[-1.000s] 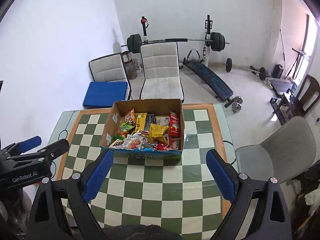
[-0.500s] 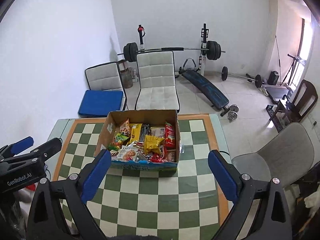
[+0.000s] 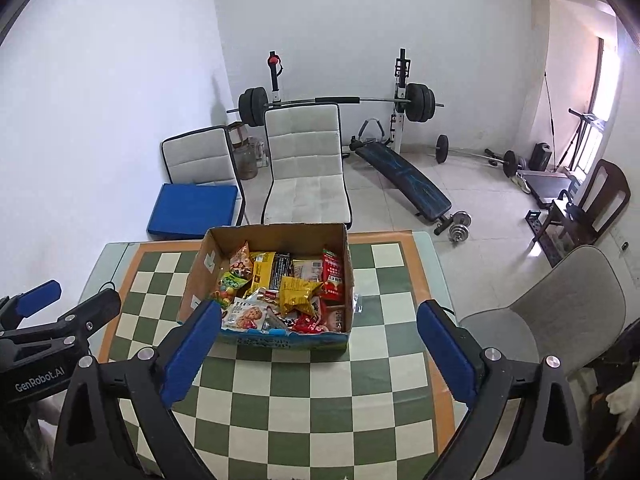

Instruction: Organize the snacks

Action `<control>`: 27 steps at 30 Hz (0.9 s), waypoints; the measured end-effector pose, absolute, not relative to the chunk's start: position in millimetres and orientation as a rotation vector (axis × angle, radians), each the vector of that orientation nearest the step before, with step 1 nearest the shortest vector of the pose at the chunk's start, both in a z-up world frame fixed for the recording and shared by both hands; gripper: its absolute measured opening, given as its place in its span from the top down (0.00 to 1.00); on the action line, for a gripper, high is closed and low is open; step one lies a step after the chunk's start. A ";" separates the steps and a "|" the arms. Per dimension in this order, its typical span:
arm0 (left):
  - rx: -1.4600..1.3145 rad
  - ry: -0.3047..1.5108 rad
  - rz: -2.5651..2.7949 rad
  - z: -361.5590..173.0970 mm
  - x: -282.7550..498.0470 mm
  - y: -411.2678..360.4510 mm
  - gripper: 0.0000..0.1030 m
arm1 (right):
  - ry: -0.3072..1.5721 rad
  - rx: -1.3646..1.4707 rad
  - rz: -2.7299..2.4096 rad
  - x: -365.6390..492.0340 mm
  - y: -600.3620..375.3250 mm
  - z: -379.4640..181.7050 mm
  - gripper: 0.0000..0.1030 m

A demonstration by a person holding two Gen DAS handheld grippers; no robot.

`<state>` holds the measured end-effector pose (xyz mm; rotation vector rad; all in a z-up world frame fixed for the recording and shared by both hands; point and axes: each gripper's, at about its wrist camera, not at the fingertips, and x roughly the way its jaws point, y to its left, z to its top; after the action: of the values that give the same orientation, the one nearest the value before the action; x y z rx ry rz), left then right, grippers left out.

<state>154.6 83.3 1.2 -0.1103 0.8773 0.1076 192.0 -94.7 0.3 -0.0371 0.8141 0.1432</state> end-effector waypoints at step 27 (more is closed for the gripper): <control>-0.098 0.887 0.119 -0.7 156.1 79.2 0.00 | 0.813 -0.035 0.131 190.6 -91.9 -2.9 0.02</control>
<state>156.1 79.2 -0.7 -0.0981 0.8867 0.1195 190.6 -91.9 -2.9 -0.0353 0.8126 0.1308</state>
